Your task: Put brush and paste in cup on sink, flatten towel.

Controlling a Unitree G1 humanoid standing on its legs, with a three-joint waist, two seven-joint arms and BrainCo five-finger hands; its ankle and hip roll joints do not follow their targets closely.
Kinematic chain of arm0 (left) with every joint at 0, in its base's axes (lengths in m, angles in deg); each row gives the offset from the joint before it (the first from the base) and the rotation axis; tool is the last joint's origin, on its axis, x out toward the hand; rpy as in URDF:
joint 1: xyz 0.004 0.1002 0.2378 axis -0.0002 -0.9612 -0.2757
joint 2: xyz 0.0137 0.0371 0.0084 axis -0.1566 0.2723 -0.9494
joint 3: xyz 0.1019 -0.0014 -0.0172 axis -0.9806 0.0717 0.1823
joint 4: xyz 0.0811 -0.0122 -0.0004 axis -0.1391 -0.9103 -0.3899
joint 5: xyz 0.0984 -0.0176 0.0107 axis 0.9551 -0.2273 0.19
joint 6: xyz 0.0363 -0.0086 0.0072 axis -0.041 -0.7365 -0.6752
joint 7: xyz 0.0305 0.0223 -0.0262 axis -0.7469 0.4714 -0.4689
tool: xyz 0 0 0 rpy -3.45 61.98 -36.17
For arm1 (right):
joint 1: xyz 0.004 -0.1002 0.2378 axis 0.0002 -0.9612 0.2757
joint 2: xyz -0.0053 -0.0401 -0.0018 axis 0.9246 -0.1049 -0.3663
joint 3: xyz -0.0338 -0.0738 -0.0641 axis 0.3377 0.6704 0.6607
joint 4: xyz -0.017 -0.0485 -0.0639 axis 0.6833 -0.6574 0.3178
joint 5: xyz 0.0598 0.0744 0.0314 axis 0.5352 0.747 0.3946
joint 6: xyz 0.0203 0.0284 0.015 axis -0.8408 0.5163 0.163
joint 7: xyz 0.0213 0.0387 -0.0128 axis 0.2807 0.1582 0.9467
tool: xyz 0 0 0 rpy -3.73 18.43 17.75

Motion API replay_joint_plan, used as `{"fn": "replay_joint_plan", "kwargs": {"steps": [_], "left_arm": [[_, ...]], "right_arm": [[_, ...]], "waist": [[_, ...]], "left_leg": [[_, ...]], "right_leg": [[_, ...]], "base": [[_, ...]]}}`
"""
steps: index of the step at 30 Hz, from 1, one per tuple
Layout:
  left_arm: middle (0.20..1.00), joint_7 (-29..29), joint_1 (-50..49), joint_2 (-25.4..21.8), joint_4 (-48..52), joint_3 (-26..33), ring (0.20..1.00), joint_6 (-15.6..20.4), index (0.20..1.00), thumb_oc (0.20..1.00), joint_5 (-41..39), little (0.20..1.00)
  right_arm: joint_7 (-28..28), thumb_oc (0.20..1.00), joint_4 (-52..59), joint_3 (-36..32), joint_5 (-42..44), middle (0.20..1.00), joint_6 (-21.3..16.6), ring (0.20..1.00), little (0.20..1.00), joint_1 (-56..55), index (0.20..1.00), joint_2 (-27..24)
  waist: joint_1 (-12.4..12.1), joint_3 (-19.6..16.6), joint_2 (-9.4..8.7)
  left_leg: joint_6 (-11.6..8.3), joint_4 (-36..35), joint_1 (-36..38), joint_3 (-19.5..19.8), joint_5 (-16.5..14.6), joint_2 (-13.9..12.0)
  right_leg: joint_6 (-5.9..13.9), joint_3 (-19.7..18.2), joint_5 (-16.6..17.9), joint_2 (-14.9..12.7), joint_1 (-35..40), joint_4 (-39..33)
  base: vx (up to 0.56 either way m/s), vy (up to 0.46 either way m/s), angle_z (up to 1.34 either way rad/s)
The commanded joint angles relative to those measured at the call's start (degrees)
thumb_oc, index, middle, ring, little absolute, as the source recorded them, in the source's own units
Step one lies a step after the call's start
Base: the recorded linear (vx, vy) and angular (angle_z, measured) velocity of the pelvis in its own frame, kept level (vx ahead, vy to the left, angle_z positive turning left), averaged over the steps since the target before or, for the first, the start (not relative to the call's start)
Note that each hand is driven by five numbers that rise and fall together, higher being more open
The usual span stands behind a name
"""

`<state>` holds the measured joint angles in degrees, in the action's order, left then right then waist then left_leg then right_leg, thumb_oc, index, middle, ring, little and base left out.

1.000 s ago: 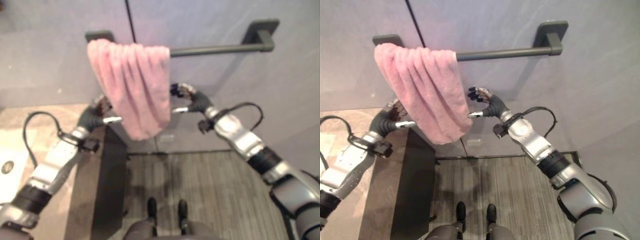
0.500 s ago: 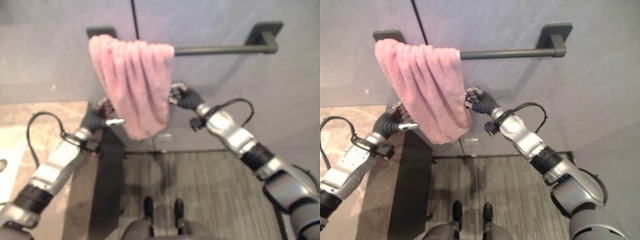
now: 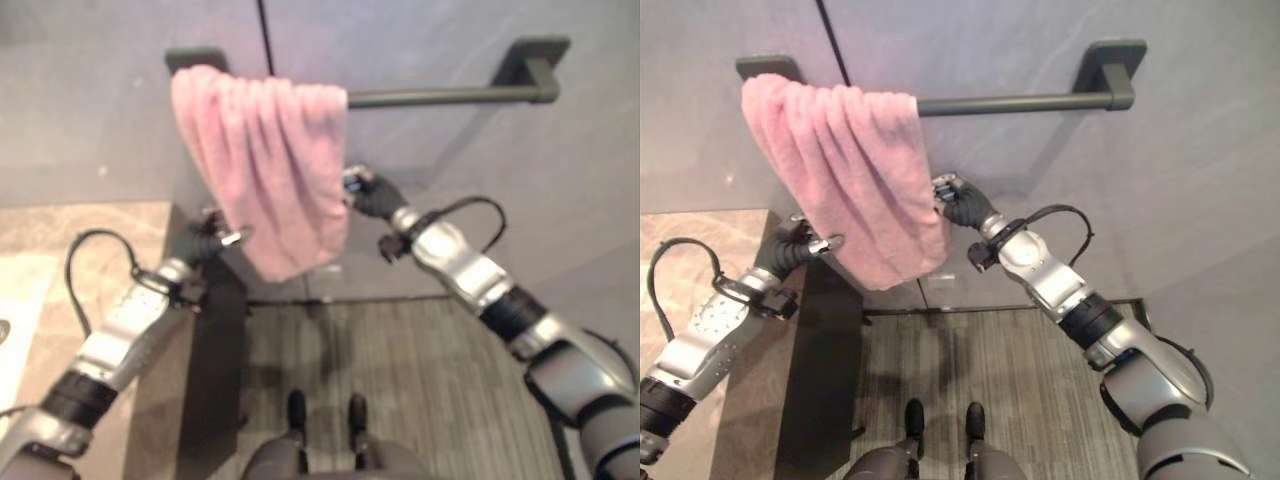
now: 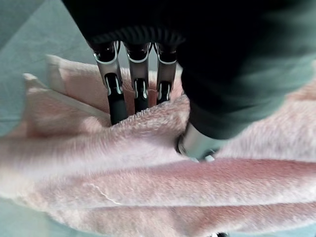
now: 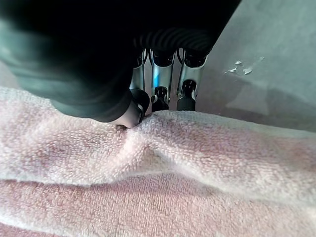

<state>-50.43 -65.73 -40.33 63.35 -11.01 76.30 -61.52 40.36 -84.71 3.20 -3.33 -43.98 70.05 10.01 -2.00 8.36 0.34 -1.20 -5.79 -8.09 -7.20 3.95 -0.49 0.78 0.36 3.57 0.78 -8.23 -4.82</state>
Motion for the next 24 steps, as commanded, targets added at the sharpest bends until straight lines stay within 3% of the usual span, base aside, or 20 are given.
{"fn": "replay_joint_plan", "kwargs": {"steps": [1, 3, 5, 13, 19, 21, 24], "left_arm": [[0.347, -1.4, 7.5, 0.9, -2.7, -1.1, 0.347, 2.8, 0.347, 0.347, 2.1, 0.347], [0.319, -1.7, 8.0, 1.3, -3.0, -1.4, 0.319, 2.9, 0.319, 0.319, 2.4, 0.319], [0.2, -2.0, 8.5, 1.7, -2.9, -1.8, 0.2, 3.0, 0.2, 0.2, 2.8, 0.2], [0.2, -2.7, 8.8, 2.2, -2.3, -0.8, 0.2, 3.4, 0.2, 0.2, 5.2, 0.2], [0.2, -3.4, 7.2, 1.9, 2.0, 3.3, 0.2, 4.5, 0.2, 0.2, 4.6, 0.2], [0.2, -3.4, 5.5, 4.0, 1.1, 3.5, 0.2, 4.1, 0.2, 0.2, 3.7, 0.2], [0.2, -3.3, 6.7, 2.1, 0.7, 3.8, 0.2, 4.0, 0.2, 0.2, 6.4, 0.2]], "right_arm": [[-0.9, 0.2, 2.9, -2.3, 0.6, 0.2, -2.9, 0.2, 0.2, 3.3, 0.2, 1.8], [-0.9, 0.2, 3.1, -2.4, 0.6, 0.2, -2.9, 0.2, 0.2, 2.9, 0.2, 1.9], [-1.0, 0.2, 3.3, -2.6, 0.6, 0.2, -2.9, 0.2, 0.2, 2.6, 0.2, 2.0], [-1.5, 0.2, 5.4, -4.7, -0.9, 0.2, -3.3, 0.2, 0.2, 0.5, 0.2, 1.1], [-3.3, 0.2, 10.7, -10.1, -1.4, 0.2, -5.0, 0.2, 0.2, -2.5, 0.2, -0.6], [-3.9, 0.2, 10.3, -12.8, -1.6, 0.2, -5.4, 0.2, 0.2, -5.3, 0.2, 0.7], [-2.7, 0.2, 12.6, -11.8, -3.5, 0.2, -4.0, 0.2, 0.2, -5.1, 0.2, -2.7]], "waist": [[0.3, -0.8, -1.99], [0.4, -0.8, -1.96], [0.5, -0.8, -1.97], [0.7, -0.9, -1.9], [1.2, -1.3, -1.79], [1.6, -1.4, -1.78], [1.7, -1.6, -1.86]], "left_leg": [[2.86, 0.8, -1.0, -0.5, -4.7, 2.3], [2.92, 0.8, -1.1, -0.6, -4.7, 2.3], [2.92, 0.8, -1.3, -0.7, -4.7, 2.3], [2.91, 0.8, -1.1, -1.4, -4.8, 2.2], [2.99, 0.8, -0.5, -1.5, -5.1, 2.1], [3.14, 0.8, 0.0, -1.9, -5.4, 2.0], [3.08, 0.8, 0.4, -2.1, -5.4, 1.9]], "right_leg": [[4.48, -1.2, -2.0, -3.2, -0.2, -0.2], [4.5, -1.3, -1.9, -3.2, -0.4, -0.2], [4.52, -1.6, -1.8, -3.1, -0.7, -0.2], [4.6, -2.1, -1.8, -3.1, -0.9, -0.2], [4.56, -2.3, -2.1, -3.0, -0.4, -0.2], [4.57, -2.6, -2.1, -3.0, 0.0, -0.2], [4.51, -2.8, -2.2, -3.0, 0.2, -0.2]], "base": [[0.0, 0.002, -0.09], [0.0, 0.002, -0.05], [-0.01, 0.003, -0.04], [0.0, 0.0, -0.02], [0.0, -0.002, -0.03], [-0.01, -0.002, -0.02], [-0.02, -0.009, -0.05]]}}
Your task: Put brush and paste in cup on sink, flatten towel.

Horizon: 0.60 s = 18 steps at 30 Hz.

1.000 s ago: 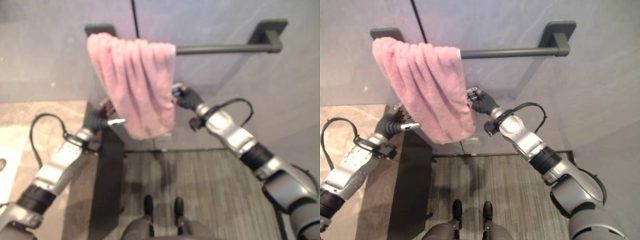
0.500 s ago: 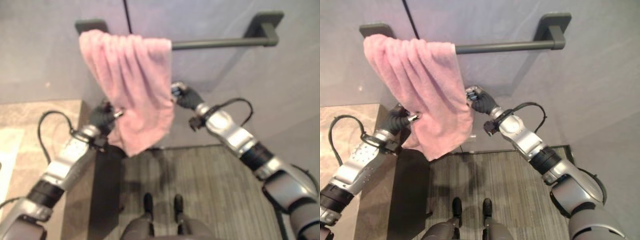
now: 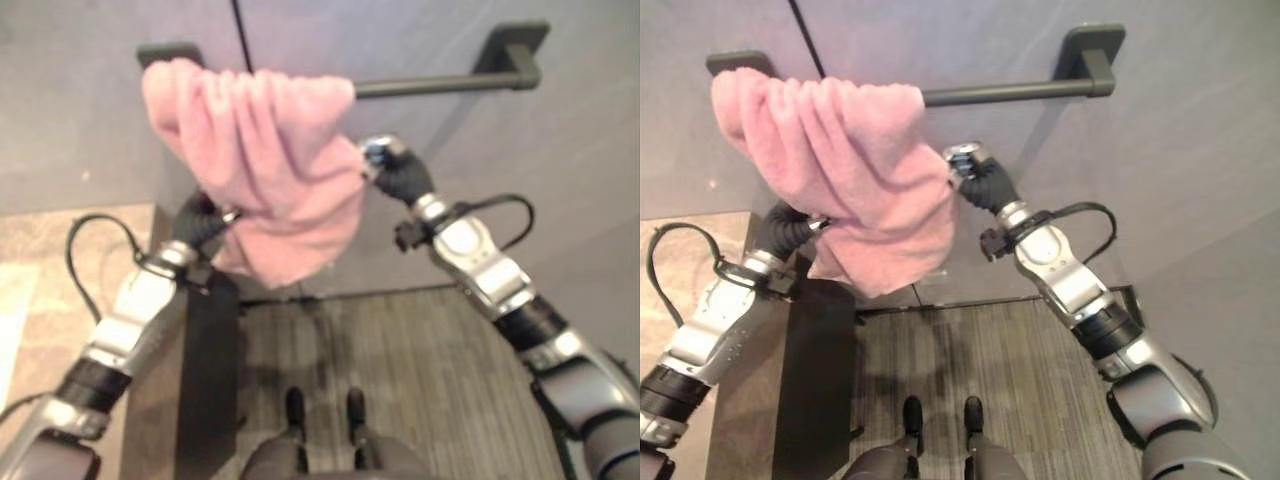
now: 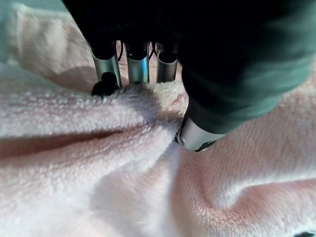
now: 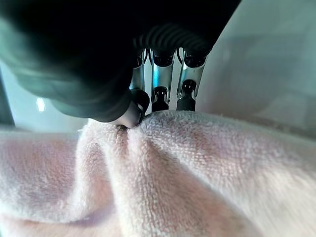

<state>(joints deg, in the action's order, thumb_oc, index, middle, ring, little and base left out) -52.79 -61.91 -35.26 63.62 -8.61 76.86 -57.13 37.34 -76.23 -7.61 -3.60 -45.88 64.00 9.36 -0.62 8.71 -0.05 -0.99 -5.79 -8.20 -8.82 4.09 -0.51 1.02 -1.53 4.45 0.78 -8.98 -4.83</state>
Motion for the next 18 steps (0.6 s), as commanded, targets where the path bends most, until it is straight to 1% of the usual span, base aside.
{"fn": "replay_joint_plan", "kwargs": {"steps": [1, 2, 3, 4, 5, 6, 8, 9, 11, 12, 13, 14, 15, 16, 17, 18], "left_arm": [[0.2, -0.9, 2.9, -2.9, 0.5, 1.4, 0.2, 3.4, 0.2, 0.2, 2.0, 0.2], [0.2, -0.9, 1.2, -0.1, 1.6, 2.9, 0.2, 3.7, 0.2, 0.2, -2.6, 0.2], [0.2, -0.9, 1.2, -0.1, 1.6, 2.9, 0.2, 3.7, 0.2, 0.2, -2.6, 0.2], [0.2, -0.9, 1.4, 0.3, 0.2, 1.4, 0.2, 3.3, 0.2, 0.2, -0.9, 0.2], [0.2, -0.7, 2.3, -0.9, -0.2, 1.0, 0.2, 3.0, 0.2, 0.2, 1.3, 0.2], [0.2, -0.6, 2.6, -1.4, 0.0, 1.1, 0.2, 3.1, 0.2, 0.2, 1.5, 0.2], [0.2, -0.5, 2.1, -0.9, 0.5, 1.7, 0.2, 3.2, 0.2, 0.2, 0.3, 0.2], [0.2, -1.1, 0.8, 2.9, -1.3, 0.7, 0.2, 2.6, 0.2, 0.2, -2.0, 0.2], [0.2, -0.2, 2.0, -0.2, -1.2, 0.1, 0.2, 2.3, 0.2, 0.2, 2.9, 0.2], [0.2, -0.2, 1.7, -0.3, -0.4, 0.9, 0.2, 2.6, 0.2, 0.2, 2.0, 0.2], [0.2, -0.2, 1.7, -0.3, -0.3, 0.9, 0.2, 2.6, 0.2, 0.2, 2.0, 0.2], [0.2, -0.3, 0.2, 2.2, 0.1, 2.0, 0.2, 2.4, 0.2, 0.2, -1.6, 0.2], [0.2, -0.6, -1.3, 3.5, -2.1, 0.7, 0.2, 2.0, 0.2, 0.2, 0.3, 0.2], [0.2, -0.6, -1.3, 3.5, -2.1, 0.7, 0.2, 2.0, 0.2, 0.2, 0.3, 0.2], [0.2, 0.8, 0.1, -0.3, -1.3, 0.2, 0.2, 1.7, 0.2, 0.2, 5.2, 0.2], [0.2, 0.6, -0.5, 0.2, -0.7, 1.2, 0.2, 2.0, 0.2, 0.2, 3.5, 0.2]], "right_arm": [[0.3, 0.2, 4.2, -1.1, -3.2, 0.2, -2.0, 0.2, 0.2, 0.9, 0.2, -2.0], [-0.7, 0.2, 5.1, -4.4, -1.0, 0.2, -3.7, 0.2, 0.2, -2.0, 0.2, -0.7], [-0.7, 0.2, 5.2, -4.4, -1.0, 0.2, -3.7, 0.2, 0.2, -2.0, 0.2, -0.7], [-0.4, 0.2, 3.7, -3.8, -2.9, 0.2, -3.1, 0.2, 0.2, -2.8, 0.2, 0.2], [0.4, 0.2, 4.4, -2.7, -4.1, 0.2, -2.2, 0.2, 0.2, -2.2, 0.2, -1.3], [0.3, 0.2, 5.4, -3.4, -4.0, 0.2, -2.4, 0.2, 0.2, -2.5, 0.2, -2.1], [0.1, 0.2, 6.0, -4.5, -3.4, 0.2, -2.8, 0.2, 0.2, -3.5, 0.2, -1.9], [-0.3, 0.2, 4.4, -4.8, -3.9, 0.2, -3.7, 0.2, 0.2, -5.8, 0.2, 1.1], [1.1, 0.2, 6.1, -3.2, -6.1, 0.2, -2.2, 0.2, 0.2, -5.2, 0.2, -1.6], [0.6, 0.2, 7.3, -4.8, -5.5, 0.2, -2.9, 0.2, 0.2, -5.8, 0.2, -1.5], [0.6, 0.2, 7.3, -4.8, -5.5, 0.2, -2.9, 0.2, 0.2, -5.9, 0.2, -1.5], [-0.1, 0.2, 7.3, -7.0, -3.4, 0.2, -4.2, 0.2, 0.2, -8.2, 0.2, 0.7], [-1.1, 0.2, 4.4, -7.4, -6.1, 0.2, -4.6, 0.2, 0.2, -10.5, 0.2, 3.4], [-1.1, 0.2, 4.4, -7.4, -6.1, 0.2, -4.7, 0.2, 0.2, -10.5, 0.2, 3.4], [0.9, 0.2, 5.6, -6.0, -7.9, 0.2, -2.9, 0.2, 0.2, -10.2, 0.2, 0.3], [0.4, 0.2, 6.9, -7.6, -7.3, 0.2, -3.5, 0.2, 0.2, -11.1, 0.2, 0.0]], "waist": [[0.3, -2.0, -1.47], [0.4, -2.1, -1.44], [0.4, -2.1, -1.44], [0.6, -2.1, -1.46], [0.6, -2.2, -1.5], [0.7, -2.3, -1.59], [0.7, -2.4, -1.68], [0.8, -2.4, -1.68], [1.1, -2.6, -1.67], [1.1, -2.6, -1.66], [1.0, -2.6, -1.68], [1.2, -2.5, -1.66], [1.4, -2.4, -1.53], [1.3, -2.5, -1.54], [1.4, -2.6, -1.67], [1.4, -2.7, -1.75]], "left_leg": [[2.87, 0.8, 0.5, -0.5, -5.5, 1.9], [3.0, 0.8, 1.0, -0.6, -5.8, 2.0], [3.0, 0.8, 1.0, -0.6, -5.8, 2.0], [2.95, 0.8, 1.1, -0.9, -5.7, 1.9], [2.87, 0.8, 1.2, -0.9, -5.7, 1.8], [2.89, 0.8, 1.3, -0.9, -5.7, 1.8], [2.95, 0.8, 1.5, -0.9, -5.7, 1.7], [3.06, 0.8, 1.9, -1.1, -5.9, 1.7], [2.91, 0.8, 1.9, -1.2, -5.8, 1.5], [2.96, 0.8, 1.9, -1.3, -5.8, 1.5], [2.96, 0.8, 1.9, -1.3, -5.8, 1.5], [3.02, 0.8, 2.1, -1.3, -5.9, 1.5], [3.06, 0.8, 2.2, -1.6, -5.9, 1.4], [3.06, 0.8, 2.1, -1.7, -5.9, 1.4], [2.86, 0.8, 2.1, -1.6, -5.6, 1.2], [2.84, 0.8, 2.3, -1.5, -5.6, 1.2]], "right_leg": [[4.27, -0.9, -3.1, -3.0, 1.0, -0.2], [4.33, -1.2, -3.2, -2.9, 1.3, -0.2], [4.33, -1.2, -3.2, -2.9, 1.3, -0.2], [4.29, -1.3, -3.0, -2.9, 1.4, -0.2], [4.2, -1.4, -3.1, -2.8, 1.4, -0.2], [4.19, -1.4, -3.1, -2.8, 1.6, -0.2], [4.19, -1.4, -3.2, -2.8, 1.7, -0.2], [4.14, -1.5, -3.1, -2.7, 1.9, -0.2], [4.06, -1.6, -3.2, -2.6, 1.9, -0.2], [4.11, -1.7, -3.2, -2.5, 1.9, -0.2], [4.11, -1.7, -3.2, -2.5, 2.0, -0.2], [4.14, -1.7, -3.2, -2.6, 2.1, -0.2], [4.11, -1.8, -3.1, -2.5, 2.0, -0.2], [4.11, -1.9, -3.1, -2.5, 1.9, -0.2], [3.98, -1.8, -3.2, -2.4, 2.0, -0.2], [3.95, -1.6, -3.3, -2.4, 2.2, -0.2]], "base": [[0.0, 0.001, -0.05], [0.0, 0.003, -0.03], [0.0, 0.0, 0.0], [-0.04, -0.018, -0.04], [-0.04, -0.026, -0.06], [-0.02, -0.022, -0.09], [-0.01, -0.015, -0.07], [-0.02, -0.016, -0.05], [-0.02, -0.011, -0.02], [0.0, 0.0, 0.0], [0.0, 0.0, 0.0], [-0.03, -0.005, -0.04], [0.0, 0.0, 0.0], [-0.04, -0.025, -0.01], [-0.01, -0.025, -0.08], [-0.01, -0.033, -0.08]]}}
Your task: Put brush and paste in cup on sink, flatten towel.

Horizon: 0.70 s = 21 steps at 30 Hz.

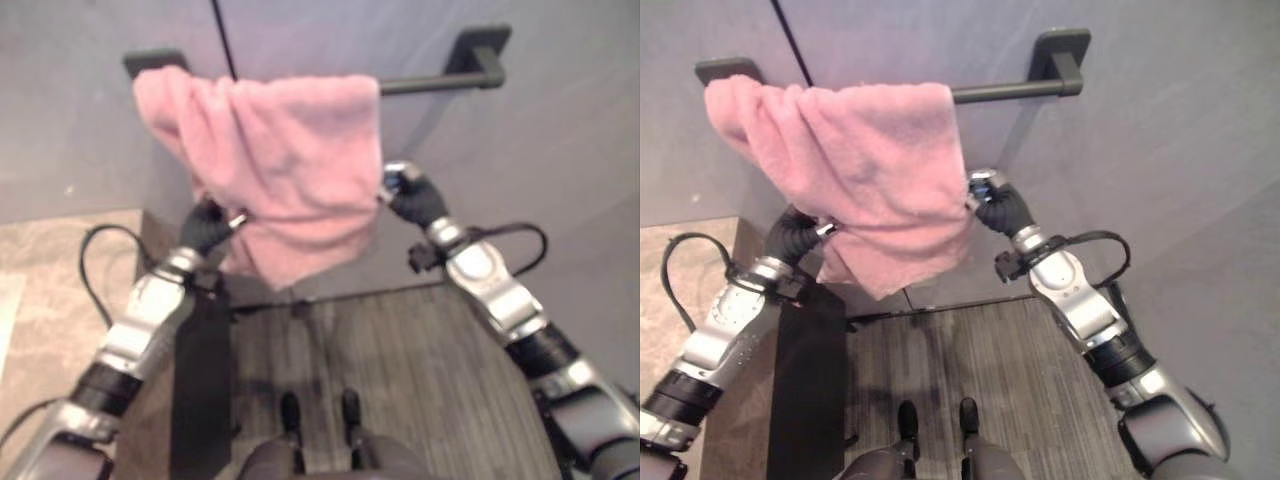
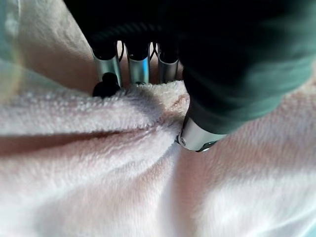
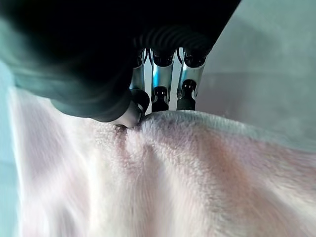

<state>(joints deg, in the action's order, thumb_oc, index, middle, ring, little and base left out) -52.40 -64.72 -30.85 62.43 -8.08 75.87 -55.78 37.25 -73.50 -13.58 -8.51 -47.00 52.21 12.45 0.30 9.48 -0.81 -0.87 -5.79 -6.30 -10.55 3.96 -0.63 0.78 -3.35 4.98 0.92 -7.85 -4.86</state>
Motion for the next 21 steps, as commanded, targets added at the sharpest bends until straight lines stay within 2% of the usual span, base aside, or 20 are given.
{"fn": "replay_joint_plan", "kwargs": {"steps": [1, 3, 4, 5, 7, 8, 9, 10, 11, 12, 13, 15, 17, 19, 20, 21], "left_arm": [[0.2, -0.4, 0.9, -1.2, 0.4, 1.3, 0.2, 2.8, 0.2, 0.2, -1.7, 0.2], [0.2, -1.3, 0.3, 0.6, 0.0, 0.8, 0.2, 3.0, 0.2, 0.2, -2.1, 0.2], [0.2, -0.1, 1.9, -2.3, 1.4, -0.5, 0.2, 2.7, 0.2, 0.2, 4.6, 0.2], [0.2, -0.4, 2.3, -2.9, 3.4, 0.1, 0.2, 3.3, 0.2, 0.2, 4.4, 0.2], [0.2, -1.2, 0.9, 1.2, 2.7, 0.5, 0.2, 3.3, 0.2, 0.2, -0.4, 0.2], [0.2, -1.7, 1.2, 1.9, 2.8, 0.0, 0.2, 3.6, 0.2, 0.2, 0.2, 0.2], [0.2, -1.5, 2.9, -0.4, 5.1, 0.1, 0.2, 4.2, 0.2, 0.2, 3.9, 0.2], [0.2, -1.1, 3.0, -1.1, 7.0, 0.5, 0.2, 4.5, 0.2, 0.2, 3.9, 0.2], [0.2, -1.1, 3.0, -1.1, 7.0, 0.5, 0.2, 4.5, 0.2, 0.2, 3.9, 0.2], [0.2, -1.1, 1.6, 1.1, 8.9, 1.8, 0.2, 5.1, 0.2, 0.2, -0.6, 0.2], [0.2, -2.1, 1.4, 2.5, 8.4, 1.2, 0.2, 5.0, 0.2, 0.2, -0.8, 0.2], [0.2, -3.0, 2.8, 0.4, 9.3, 1.5, 0.2, 5.3, 0.2, 0.2, 4.0, 0.2], [0.2, -2.9, 2.5, 0.1, 11.5, 2.8, 0.2, 5.7, 0.2, 0.2, 3.2, 0.2], [0.2, -2.9, 1.3, 1.9, 11.5, 3.3, 0.2, 5.8, 0.2, 0.2, 0.1, 0.2], [0.2, -3.4, 2.0, 0.6, 11.9, 3.4, 0.2, 6.0, 0.2, 0.2, 4.4, 0.2], [0.2, -3.4, 2.0, 0.6, 11.9, 3.4, 0.2, 5.9, 0.2, 0.2, 4.4, 0.2]], "right_arm": [[-1.0, 0.2, 3.9, -3.9, -0.1, 0.2, -4.1, 0.2, 0.2, -1.2, 0.2, -0.8], [-1.7, 0.2, 3.2, -4.3, -0.9, 0.2, -4.7, 0.2, 0.2, -2.7, 0.2, 0.6], [-0.9, 0.2, 4.2, -3.5, -3.5, 0.2, -3.7, 0.2, 0.2, -2.7, 0.2, -0.8], [-1.2, 0.2, 5.8, -4.8, -4.1, 0.2, -4.2, 0.2, 0.2, -2.8, 0.2, -1.6], [-3.3, 0.2, 5.3, -7.0, -3.5, 0.2, -5.8, 0.2, 0.2, -4.4, 0.2, 0.5], [-4.2, 0.2, 4.9, -7.0, -4.4, 0.2, -6.2, 0.2, 0.2, -4.5, 0.2, 1.1], [-3.5, 0.2, 6.8, -6.8, -5.7, 0.2, -5.7, 0.2, 0.2, -4.2, 0.2, -0.4], [-3.3, 0.2, 9.2, -7.9, -6.3, 0.2, -6.0, 0.2, 0.2, -4.5, 0.2, -1.1], [-3.3, 0.2, 9.2, -7.9, -6.3, 0.2, -6.0, 0.2, 0.2, -4.5, 0.2, -1.1], [-4.6, 0.2, 9.2, -10.0, -6.4, 0.2, -7.2, 0.2, 0.2, -5.3, 0.2, -0.3], [-5.6, 0.2, 7.9, -9.8, -6.1, 0.2, -7.3, 0.2, 0.2, -5.4, 0.2, 0.8], [-4.9, 0.2, 9.1, -8.9, -4.6, 0.2, -7.3, 0.2, 0.2, -5.1, 0.2, 0.8], [-5.1, 0.2, 10.6, -10.3, -4.0, 0.2, -7.7, 0.2, 0.2, -5.6, 0.2, 0.8], [-5.0, 0.2, 10.3, -10.4, -4.4, 0.2, -8.3, 0.2, 0.2, -6.0, 0.2, 1.2], [-4.5, 0.2, 10.5, -9.8, -3.2, 0.2, -7.9, 0.2, 0.2, -6.1, 0.2, 1.1], [-4.5, 0.2, 10.5, -9.8, -3.2, 0.2, -7.9, 0.2, 0.2, -6.2, 0.2, 1.1]], "waist": [[0.6, -3.3, -1.01], [0.7, -3.5, -1.01], [0.9, -3.6, -1.02], [0.9, -3.7, -1.02], [0.9, -3.9, -1.06], [1.0, -3.9, -1.05], [1.1, -4.0, -1.01], [1.2, -4.0, -1.02], [1.2, -4.0, -1.02], [1.2, -4.2, -1.11], [1.2, -4.2, -1.11], [1.2, -4.1, -0.95], [1.2, -4.1, -0.91], [1.1, -4.3, -0.88], [1.1, -4.3, -0.84], [1.1, -4.3, -0.84]], "left_leg": [[2.82, 0.8, 0.9, 0.3, -5.7, 1.3], [2.86, 0.8, 0.8, 0.2, -5.7, 1.3], [2.7, 0.8, 1.0, 0.3, -5.6, 1.2], [2.67, 0.8, 1.0, 0.4, -5.6, 1.2], [2.71, 0.8, 1.3, 0.5, -5.8, 1.2], [2.68, 0.8, 1.3, 0.5, -5.8, 1.2], [2.51, 0.8, 1.3, 0.6, -5.7, 1.1], [2.47, 0.8, 1.4, 0.7, -5.7, 1.1], [2.47, 0.8, 1.4, 0.7, -5.7, 1.1], [2.52, 0.8, 1.6, 0.8, -5.8, 1.0], [2.55, 0.8, 1.8, 0.7, -5.9, 1.0], [2.42, 0.8, 2.0, 0.6, -5.8, 0.9], [2.39, 0.8, 2.1, 0.7, -5.9, 0.9], [2.38, 0.8, 2.4, 0.6, -6.0, 0.8], [2.26, 0.8, 2.6, 0.5, -6.0, 0.7], [2.26, 0.8, 2.7, 0.5, -6.0, 0.7]], "right_leg": [[4.1, 0.3, -4.0, -2.6, 1.6, -0.1], [4.02, 0.2, -3.9, -2.5, 1.5, -0.1], [3.96, 0.4, -4.1, -2.4, 1.7, -0.1], [3.92, 0.6, -4.2, -2.4, 1.9, -0.1], [3.87, 0.8, -4.3, -2.5, 2.2, -0.1], [3.81, 0.8, -4.4, -2.4, 2.3, -0.1], [3.76, 0.7, -4.5, -2.4, 2.3, -0.1], [3.79, 0.8, -4.6, -2.3, 2.4, -0.1], [3.79, 0.8, -4.6, -2.3, 2.4, -0.1], [3.74, 1.0, -4.8, -2.4, 2.7, -0.1], [3.71, 0.9, -4.7, -2.4, 2.8, -0.1], [3.64, 0.8, -4.8, -2.3, 3.0, -0.1], [3.58, 1.0, -5.0, -2.3, 3.2, -0.1], [3.52, 1.0, -5.2, -2.2, 3.4, -0.1], [3.39, 1.2, -5.3, -2.2, 3.6, -0.1], [3.38, 1.2, -5.4, -2.2, 3.7, -0.1]], "base": [[0.01, -0.021, -0.07], [0.0, 0.0, 0.0], [0.0, 0.0, 0.0], [0.0, 0.0, 0.0], [0.0, 0.0, 0.0], [0.0, -0.031, 0.0], [0.0, -0.031, 0.01], [0.0, 0.0, 0.0], [0.02, -0.031, 0.03], [0.02, -0.033, 0.0], [0.02, -0.042, -0.02], [0.01, -0.033, 0.0], [0.01, -0.019, -0.01], [0.02, -0.025, 0.0], [0.0, 0.0, 0.0], [0.03, -0.039, 0.01]]}}
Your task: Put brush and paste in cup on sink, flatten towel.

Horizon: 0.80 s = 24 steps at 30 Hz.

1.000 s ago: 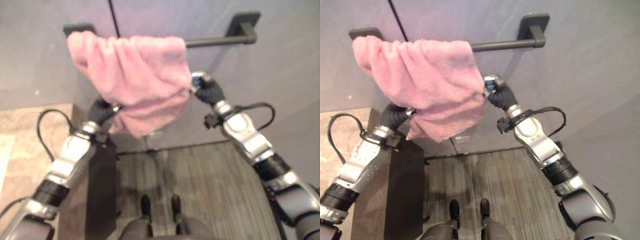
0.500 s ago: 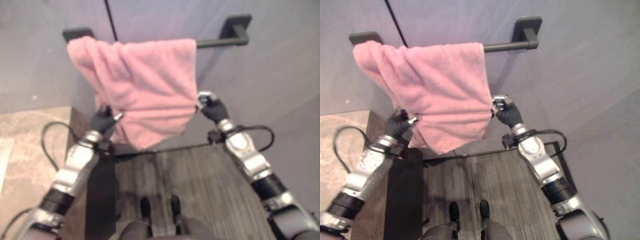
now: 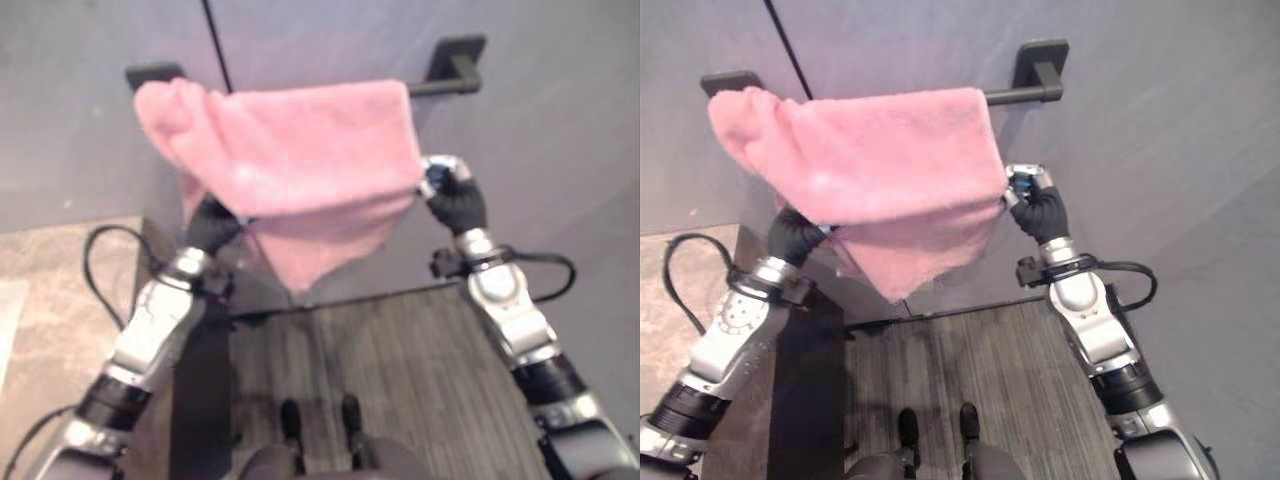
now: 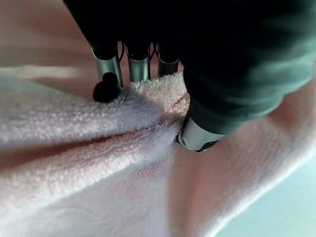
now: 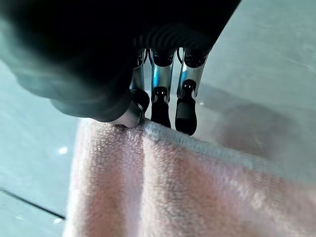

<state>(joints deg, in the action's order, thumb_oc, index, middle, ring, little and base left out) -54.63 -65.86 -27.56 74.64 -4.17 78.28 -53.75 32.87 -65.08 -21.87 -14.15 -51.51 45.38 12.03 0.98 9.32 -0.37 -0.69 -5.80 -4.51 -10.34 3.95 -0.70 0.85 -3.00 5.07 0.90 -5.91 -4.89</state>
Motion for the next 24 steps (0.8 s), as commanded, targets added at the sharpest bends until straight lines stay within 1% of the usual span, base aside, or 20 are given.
{"fn": "replay_joint_plan", "kwargs": {"steps": [1, 3, 5, 6, 7, 8, 9, 10, 11, 12, 14, 15, 16, 17, 19, 20, 21, 22, 23, 24], "left_arm": [[0.2, -1.4, 3.1, -2.8, 0.1, -0.2, 0.2, 3.7, 0.2, 0.2, 2.4, 0.2], [0.2, -1.6, 1.7, -1.8, 2.3, 1.8, 0.2, 4.3, 0.2, 0.2, -0.1, 0.2], [0.2, -1.4, 1.9, -3.8, 2.1, 0.9, 0.2, 3.8, 0.2, 0.2, 5.0, 0.2], [0.2, -1.5, 2.0, -3.8, 2.1, 0.8, 0.2, 3.8, 0.2, 0.2, 5.1, 0.2], [0.2, -1.2, 1.5, -4.4, 4.9, 2.6, 0.2, 4.7, 0.2, 0.2, 3.3, 0.2], [0.2, -1.1, 0.3, -3.0, 4.3, 2.8, 0.2, 4.5, 0.2, 0.2, 0.5, 0.2], [0.2, -1.0, 0.3, -2.9, 4.3, 2.8, 0.2, 4.5, 0.2, 0.2, 0.4, 0.2], [0.2, -1.9, 0.2, -2.8, 1.6, 1.5, 0.2, 3.4, 0.2, 0.2, 3.8, 0.2], [0.2, -1.9, 0.3, -2.7, 1.6, 1.4, 0.2, 3.4, 0.2, 0.2, 3.9, 0.2], [0.2, -1.2, 0.4, -5.4, 5.1, 2.6, 0.2, 3.9, 0.2, 0.2, 5.0, 0.2], [0.2, 0.2, -1.8, -4.2, 5.7, 3.1, 0.2, 3.9, 0.2, 0.2, 0.9, 0.2], [0.2, 0.1, -2.2, -3.0, 4.5, 1.9, 0.2, 3.5, 0.2, 0.2, 0.9, 0.2], [0.2, -1.6, -1.6, -3.9, 3.9, 1.9, 0.2, 3.0, 0.2, 0.2, 6.0, 0.2], [0.2, -1.7, -1.3, -5.3, 5.5, 2.9, 0.2, 3.6, 0.2, 0.2, 7.1, 0.2], [0.2, 0.5, -3.4, -4.8, 8.0, 4.2, 0.2, 4.1, 0.2, 0.2, 2.4, 0.2], [0.2, 0.6, -3.5, -4.8, 8.0, 4.3, 0.2, 4.1, 0.2, 0.2, 2.3, 0.2], [0.2, 0.2, -4.0, -4.2, 7.8, 4.5, 0.2, 4.0, 0.2, 0.2, 2.7, 0.2], [0.2, -0.2, -3.7, -3.9, 5.5, 2.4, 0.2, 3.4, 0.2, 0.2, 4.1, 0.2], [0.2, -2.0, -2.7, -5.1, 4.5, 2.6, 0.2, 2.6, 0.2, 0.2, 9.1, 0.2], [0.2, -1.1, -3.0, -5.4, 6.1, 3.2, 0.2, 3.3, 0.2, 0.2, 7.6, 0.2]], "right_arm": [[0.4, 0.2, 2.7, -1.7, 3.7, 0.2, -3.7, 0.2, 0.2, 0.4, 0.2, 1.7], [0.3, 0.2, 4.1, -2.8, 4.4, 0.2, -4.6, 0.2, 0.2, -0.6, 0.2, 2.1], [0.6, 0.2, 3.8, -2.4, 3.7, 0.2, -4.2, 0.2, 0.2, -0.9, 0.2, 1.5], [0.6, 0.2, 3.8, -2.4, 3.6, 0.2, -4.2, 0.2, 0.2, -0.9, 0.2, 1.6], [0.3, 0.2, 5.1, -4.3, 5.2, 0.2, -5.3, 0.2, 0.2, -1.8, 0.2, 2.0], [0.0, 0.2, 4.9, -4.5, 4.0, 0.2, -5.3, 0.2, 0.2, -2.2, 0.2, 1.9], [0.0, 0.2, 4.9, -4.5, 4.0, 0.2, -5.3, 0.2, 0.2, -2.2, 0.2, 1.9], [-0.7, 0.2, 3.6, -3.3, 3.3, 0.2, -4.5, 0.2, 0.2, -2.2, 0.2, 1.9], [-0.8, 0.2, 3.6, -3.3, 3.3, 0.2, -4.5, 0.2, 0.2, -2.2, 0.2, 1.9], [0.0, 0.2, 7.5, -5.2, 2.5, 0.2, -5.2, 0.2, 0.2, -3.5, 0.2, 0.6], [-0.6, 0.2, 6.4, -6.4, 0.0, 0.2, -5.0, 0.2, 0.2, -4.6, 0.2, 0.3], [-1.6, 0.2, 5.0, -5.6, 0.8, 0.2, -4.8, 0.2, 0.2, -4.5, 0.2, 1.1], [-2.0, 0.2, 5.3, -5.4, 1.7, 0.2, -5.0, 0.2, 0.2, -4.9, 0.2, 1.4], [-1.6, 0.2, 7.2, -6.3, 1.4, 0.2, -5.3, 0.2, 0.2, -5.4, 0.2, 1.0], [-1.1, 0.2, 8.7, -7.9, -0.5, 0.2, -5.8, 0.2, 0.2, -6.3, 0.2, 0.5], [-1.1, 0.2, 8.7, -7.9, -0.6, 0.2, -5.8, 0.2, 0.2, -6.4, 0.2, 0.5], [-1.6, 0.2, 7.2, -8.0, -0.5, 0.2, -5.9, 0.2, 0.2, -6.7, 0.2, 0.9], [-2.5, 0.2, 4.9, -6.5, 0.1, 0.2, -5.1, 0.2, 0.2, -6.5, 0.2, 1.4], [-2.2, 0.2, 4.5, -5.8, 1.6, 0.2, -5.1, 0.2, 0.2, -7.1, 0.2, 1.7], [-1.9, 0.2, 5.1, -6.8, 1.1, 0.2, -5.0, 0.2, 0.2, -7.8, 0.2, 1.2]], "waist": [[0.4, -4.2, -1.21], [0.4, -4.2, -1.07], [0.5, -4.3, -0.72], [0.5, -4.3, -0.74], [0.6, -4.3, -0.5], [0.6, -4.3, -0.39], [0.6, -4.4, -0.35], [0.7, -4.4, -0.17], [0.7, -4.4, -0.17], [0.9, -4.3, 0.14], [0.9, -4.4, 0.23], [1.1, -4.3, 0.35], [1.2, -4.4, 0.47], [1.1, -4.4, 0.64], [1.1, -4.4, 0.77], [1.2, -4.4, 0.8], [1.1, -4.5, 0.84], [1.3, -4.5, 0.95], [1.2, -4.5, 1.13], [1.2, -4.5, 1.27]], "left_leg": [[2.09, 0.8, 1.0, 0.4, -6.0, 0.8], [2.06, 0.8, 1.2, 0.5, -6.2, 0.8], [2.03, 0.8, 1.5, 0.6, -6.2, 0.8], [2.02, 0.8, 1.5, 0.6, -6.2, 0.8], [2.01, 0.8, 1.7, 0.5, -6.3, 0.8], [2.05, 0.8, 1.8, 0.5, -6.4, 0.8], [2.05, 0.8, 1.8, 0.5, -6.4, 0.8], [2.02, 0.8, 2.0, 0.4, -6.4, 0.8], [2.01, 0.8, 2.0, 0.4, -6.4, 0.8], [1.96, 0.8, 1.9, 0.4, -6.4, 0.8], [2.01, 0.8, 2.2, 0.7, -6.7, 0.9], [2.05, 0.8, 2.4, 0.5, -6.7, 0.9], [2.07, 0.8, 2.2, 0.4, -6.5, 0.8], [2.06, 0.8, 2.0, 0.4, -6.5, 0.8], [2.05, 0.8, 2.3, 0.6, -6.8, 0.9], [2.05, 0.8, 2.4, 0.6, -6.8, 0.9], [2.08, 0.8, 2.6, 0.5, -6.9, 0.9], [2.13, 0.8, 2.8, 0.2, -7.0, 0.9], [2.13, 0.8, 2.6, 0.2, -6.8, 0.8], [2.08, 0.8, 2.9, 0.3, -7.0, 0.9]], "right_leg": [[3.26, 0.9, -5.5, -2.2, 1.9, -0.1], [3.25, 1.0, -5.8, -2.1, 2.2, -0.1], [3.19, 1.0, -6.0, -2.1, 2.5, -0.1], [3.19, 1.0, -6.0, -2.1, 2.6, -0.1], [3.22, 1.1, -6.2, -2.1, 2.7, -0.1], [3.2, 1.1, -6.3, -2.1, 2.8, -0.1], [3.2, 1.1, -6.3, -2.1, 2.8, -0.1], [3.14, 1.0, -6.3, -2.1, 3.0, -0.1], [3.14, 1.0, -6.3, -2.1, 3.0, -0.1], [3.12, 1.1, -6.4, -2.1, 3.0, -0.1], [3.3, 1.2, -6.7, -2.1, 3.3, -0.1], [3.29, 1.2, -6.7, -2.1, 3.4, -0.1], [3.14, 0.9, -6.5, -2.1, 3.1, -0.1], [3.14, 1.0, -6.5, -2.1, 3.0, -0.1], [3.34, 1.0, -6.9, -2.1, 3.3, -0.1], [3.35, 1.0, -6.9, -2.1, 3.3, -0.1], [3.34, 1.0, -7.0, -2.1, 3.5, -0.1], [3.31, 0.9, -6.9, -2.2, 3.7, -0.1], [3.1, 0.9, -6.8, -2.1, 3.5, -0.1], [3.2, 0.9, -7.1, -2.1, 3.8, -0.1]], "base": [[0.04, -0.04, 0.01], [0.05, -0.041, 0.01], [0.03, -0.02, 0.01], [0.04, -0.015, 0.01], [0.04, -0.015, 0.01], [0.04, -0.014, 0.01], [0.03, -0.015, 0.03], [0.02, -0.011, 0.05], [0.04, -0.025, 0.06], [0.03, -0.019, 0.04], [0.05, -0.014, 0.02], [0.0, 0.0, 0.0], [0.0, 0.0, 0.0], [0.0, 0.0, 0.0], [0.04, -0.009, -0.03], [0.02, -0.006, -0.03], [0.0, 0.0, 0.0], [0.0, -0.031, 0.02], [0.0, 0.0, 0.0], [0.0, 0.0, 0.0]]}}
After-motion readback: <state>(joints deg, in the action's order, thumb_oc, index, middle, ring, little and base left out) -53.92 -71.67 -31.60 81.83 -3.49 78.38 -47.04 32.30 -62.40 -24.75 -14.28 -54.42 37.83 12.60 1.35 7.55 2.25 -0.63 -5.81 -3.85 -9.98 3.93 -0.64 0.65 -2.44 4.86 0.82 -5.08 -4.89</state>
